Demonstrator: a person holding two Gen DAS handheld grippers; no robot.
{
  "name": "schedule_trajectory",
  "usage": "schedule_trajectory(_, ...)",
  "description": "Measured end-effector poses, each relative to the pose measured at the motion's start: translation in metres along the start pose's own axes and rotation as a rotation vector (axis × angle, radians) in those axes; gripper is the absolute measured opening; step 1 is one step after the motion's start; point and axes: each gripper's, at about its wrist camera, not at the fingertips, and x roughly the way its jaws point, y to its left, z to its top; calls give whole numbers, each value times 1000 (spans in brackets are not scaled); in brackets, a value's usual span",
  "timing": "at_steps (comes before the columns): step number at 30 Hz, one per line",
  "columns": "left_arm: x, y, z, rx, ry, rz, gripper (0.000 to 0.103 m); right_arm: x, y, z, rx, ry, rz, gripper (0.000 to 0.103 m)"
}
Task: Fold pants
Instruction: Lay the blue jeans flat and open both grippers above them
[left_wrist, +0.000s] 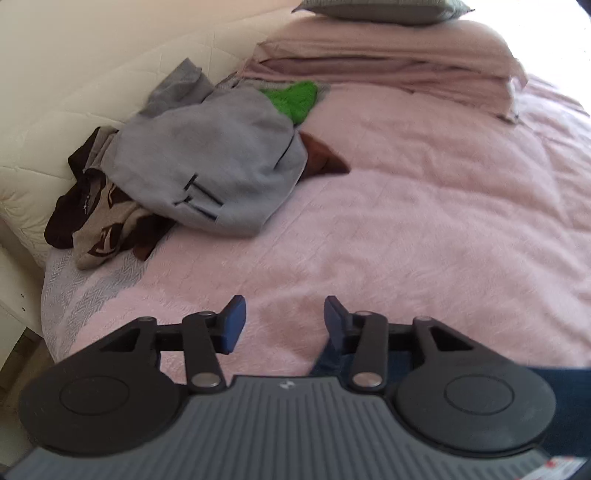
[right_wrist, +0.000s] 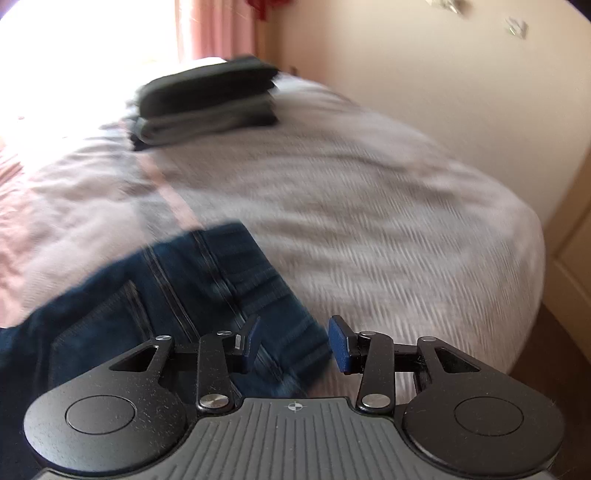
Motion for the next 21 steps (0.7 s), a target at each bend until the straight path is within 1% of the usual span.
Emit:
schedule_trajectory(1,-12,-12,5,-2,8,-78,39,-1,2,5,-26,-21,37,38)
schedule_trajectory(2,-26,-32,8,14,18,-173,37,0,5,9,-48,-35,72,38)
schedule_trajectory(3,-40,-56,8,45,23,-257,32,2,9,13,-74,-44,106,38)
schedule_trajectory(5,-70,-120,1,122,26,-460,29,7,22,19,-140,-63,175,38)
schedule_trajectory(8,-113,-225,-23,222,26,-742,25,13,55,21,-278,-108,287,38)
schedule_trajectory(9,-127,-259,-33,255,18,-826,24,14,67,21,-321,-123,323,38)
schedule_trajectory(10,-141,-293,-46,289,-8,-891,21,15,81,19,-363,-142,368,38)
schedule_trajectory(11,-151,-322,-56,305,-16,-933,19,15,92,18,-392,-156,413,38)
schedule_trajectory(13,-158,-366,-74,310,-6,-999,19,20,111,12,-433,-178,491,38)
schedule_trajectory(14,-156,-385,-85,317,-9,-996,19,27,118,9,-452,-169,511,38)
schedule_trajectory(15,-152,-402,-92,334,-8,-973,19,36,125,6,-470,-148,514,38)
schedule_trajectory(16,-144,-420,-101,357,2,-922,19,52,132,1,-496,-96,498,38)
schedule_trajectory(17,-135,-434,-107,369,26,-872,19,69,136,-5,-520,-26,467,37)
schedule_trajectory(18,-127,-441,-109,369,49,-849,20,80,139,-9,-529,15,455,37)
schedule_trajectory(19,-123,-442,-108,351,61,-840,21,86,137,-10,-518,17,464,37)
schedule_trajectory(21,-129,-434,-99,335,65,-833,20,81,134,-5,-506,15,459,38)
